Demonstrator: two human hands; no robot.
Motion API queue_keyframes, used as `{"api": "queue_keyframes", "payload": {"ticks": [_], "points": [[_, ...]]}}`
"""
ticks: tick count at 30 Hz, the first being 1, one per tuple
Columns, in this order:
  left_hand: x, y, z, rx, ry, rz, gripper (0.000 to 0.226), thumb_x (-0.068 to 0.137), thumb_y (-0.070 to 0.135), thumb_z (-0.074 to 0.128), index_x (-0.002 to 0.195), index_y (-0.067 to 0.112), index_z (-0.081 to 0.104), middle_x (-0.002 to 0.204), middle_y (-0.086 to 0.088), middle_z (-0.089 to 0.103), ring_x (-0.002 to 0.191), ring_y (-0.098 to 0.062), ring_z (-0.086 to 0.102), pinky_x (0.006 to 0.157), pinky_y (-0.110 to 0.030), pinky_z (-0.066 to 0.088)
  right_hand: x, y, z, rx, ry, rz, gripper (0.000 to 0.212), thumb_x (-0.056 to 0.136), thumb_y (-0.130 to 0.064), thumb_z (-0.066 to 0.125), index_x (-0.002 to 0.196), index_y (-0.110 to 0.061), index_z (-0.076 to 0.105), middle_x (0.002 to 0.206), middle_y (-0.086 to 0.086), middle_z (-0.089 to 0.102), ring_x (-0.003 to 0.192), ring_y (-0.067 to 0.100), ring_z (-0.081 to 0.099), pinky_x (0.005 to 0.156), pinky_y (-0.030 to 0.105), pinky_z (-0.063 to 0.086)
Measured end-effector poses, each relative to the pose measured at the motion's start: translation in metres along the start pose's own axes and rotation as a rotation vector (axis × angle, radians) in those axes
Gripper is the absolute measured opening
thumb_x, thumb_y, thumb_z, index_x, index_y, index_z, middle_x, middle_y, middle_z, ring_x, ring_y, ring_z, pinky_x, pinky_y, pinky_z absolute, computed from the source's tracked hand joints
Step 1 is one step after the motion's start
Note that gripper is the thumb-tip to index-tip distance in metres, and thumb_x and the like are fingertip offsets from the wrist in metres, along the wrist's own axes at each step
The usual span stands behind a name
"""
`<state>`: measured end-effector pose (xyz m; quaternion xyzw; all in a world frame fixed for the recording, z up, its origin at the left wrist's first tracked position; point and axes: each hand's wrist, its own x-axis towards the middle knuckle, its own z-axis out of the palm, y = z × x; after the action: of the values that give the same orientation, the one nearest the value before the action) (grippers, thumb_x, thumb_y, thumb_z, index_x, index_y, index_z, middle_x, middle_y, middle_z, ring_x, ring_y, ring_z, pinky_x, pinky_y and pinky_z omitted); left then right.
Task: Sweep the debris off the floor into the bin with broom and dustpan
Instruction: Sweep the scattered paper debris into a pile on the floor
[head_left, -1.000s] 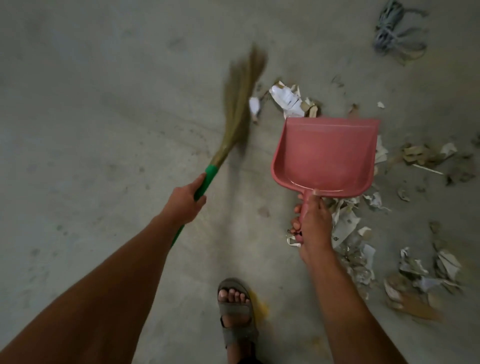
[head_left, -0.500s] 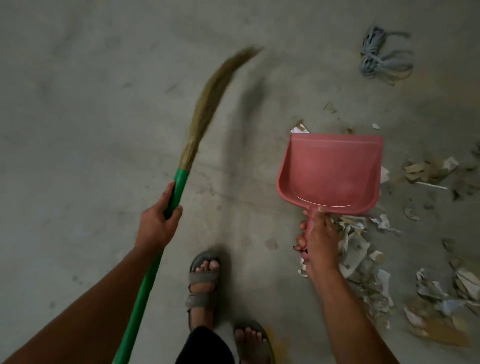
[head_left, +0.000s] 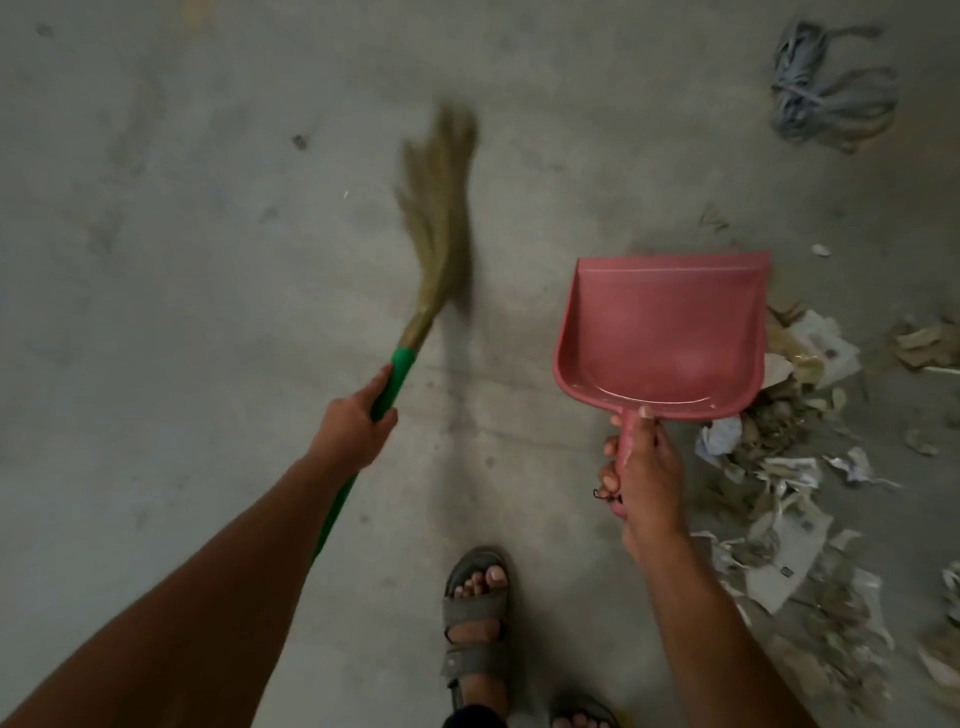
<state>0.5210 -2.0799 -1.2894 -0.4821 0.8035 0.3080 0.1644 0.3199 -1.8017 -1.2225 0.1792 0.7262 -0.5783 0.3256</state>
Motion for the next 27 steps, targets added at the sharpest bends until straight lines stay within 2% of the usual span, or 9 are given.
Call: {"api": "queue_keyframes", "payload": {"ticks": [3,6,10,12,14,16,19,22,27], "points": [[-0.009,0.001,0.0,0.014,-0.059,0.17,0.071,0.102,0.033,0.065,0.162,0.049,0.028,0.108,-0.01,0.073,0.072,-0.013,0.062,0.071,-0.024,0.049,-0.001,-0.002,0.011,0.01,0.013,0.017,0.044,0.109,-0.057,0.045,0.104,-0.018,0.066,0.072,-0.001,0.057,0.04,0.009,0.041,0.039,0.021,0.035],[-0.019,0.003,-0.004,-0.053,-0.055,0.297,0.071,0.101,0.03,0.067,0.162,0.046,0.032,0.117,-0.002,0.071,0.08,-0.005,0.062,0.076,-0.013,0.045,0.001,-0.008,0.012,0.013,0.035,0.033,0.045,0.109,-0.058,0.044,0.106,-0.017,0.065,0.074,0.001,0.057,0.042,0.01,0.041,0.04,0.022,0.035],[-0.023,0.011,-0.014,-0.198,0.069,0.303,0.071,0.099,0.023,0.072,0.16,0.04,0.04,0.122,0.001,0.073,0.078,0.009,0.066,0.074,0.002,0.042,0.001,-0.015,0.008,0.01,0.069,0.03,0.045,0.109,-0.058,0.044,0.105,-0.018,0.065,0.076,0.002,0.057,0.042,0.01,0.041,0.041,0.023,0.035],[-0.017,0.011,-0.026,-0.27,0.141,0.249,0.072,0.099,0.022,0.072,0.159,0.044,0.04,0.124,0.0,0.072,0.081,0.005,0.07,0.078,-0.006,0.052,-0.001,-0.018,0.007,0.001,0.059,0.017,0.044,0.109,-0.057,0.044,0.104,-0.019,0.065,0.075,0.001,0.057,0.042,0.01,0.041,0.042,0.023,0.035],[-0.006,0.006,-0.04,-0.334,0.202,0.149,0.073,0.1,0.025,0.07,0.159,0.051,0.036,0.126,-0.01,0.074,0.089,-0.018,0.077,0.087,-0.034,0.063,-0.003,-0.02,0.009,-0.019,0.042,0.009,0.044,0.109,-0.057,0.043,0.103,-0.019,0.065,0.074,0.0,0.057,0.041,0.01,0.041,0.043,0.024,0.035],[0.009,-0.001,-0.058,-0.402,0.243,0.028,0.073,0.102,0.029,0.067,0.157,0.059,0.03,0.115,-0.014,0.075,0.077,-0.027,0.074,0.076,-0.048,0.066,-0.005,-0.021,0.016,-0.012,0.018,0.011,0.045,0.109,-0.056,0.043,0.103,-0.018,0.065,0.072,-0.001,0.057,0.041,0.009,0.041,0.042,0.024,0.034],[0.038,-0.014,-0.085,-0.472,0.338,-0.13,0.071,0.103,0.03,0.064,0.159,0.056,0.028,0.105,-0.012,0.073,0.064,-0.024,0.067,0.065,-0.044,0.065,-0.007,-0.02,0.034,-0.01,-0.022,0.021,0.047,0.109,-0.056,0.043,0.105,-0.014,0.064,0.072,-0.002,0.057,0.041,0.009,0.041,0.04,0.022,0.033],[0.073,-0.029,-0.108,-0.434,0.377,-0.268,0.072,0.104,0.032,0.061,0.163,0.048,0.023,0.12,-0.01,0.069,0.07,-0.024,0.071,0.064,-0.041,0.065,-0.009,-0.016,0.06,-0.01,-0.066,0.028,0.048,0.109,-0.057,0.043,0.107,-0.013,0.064,0.074,-0.001,0.057,0.04,0.009,0.04,0.039,0.021,0.032],[0.103,-0.043,-0.112,-0.373,0.222,-0.368,0.072,0.101,0.027,0.063,0.164,0.039,0.03,0.127,-0.01,0.069,0.071,-0.023,0.071,0.063,-0.037,0.064,-0.017,-0.012,0.093,-0.04,-0.148,0.027,0.048,0.108,-0.059,0.043,0.107,-0.015,0.065,0.075,-0.001,0.057,0.042,0.009,0.04,0.038,0.019,0.032]]}}
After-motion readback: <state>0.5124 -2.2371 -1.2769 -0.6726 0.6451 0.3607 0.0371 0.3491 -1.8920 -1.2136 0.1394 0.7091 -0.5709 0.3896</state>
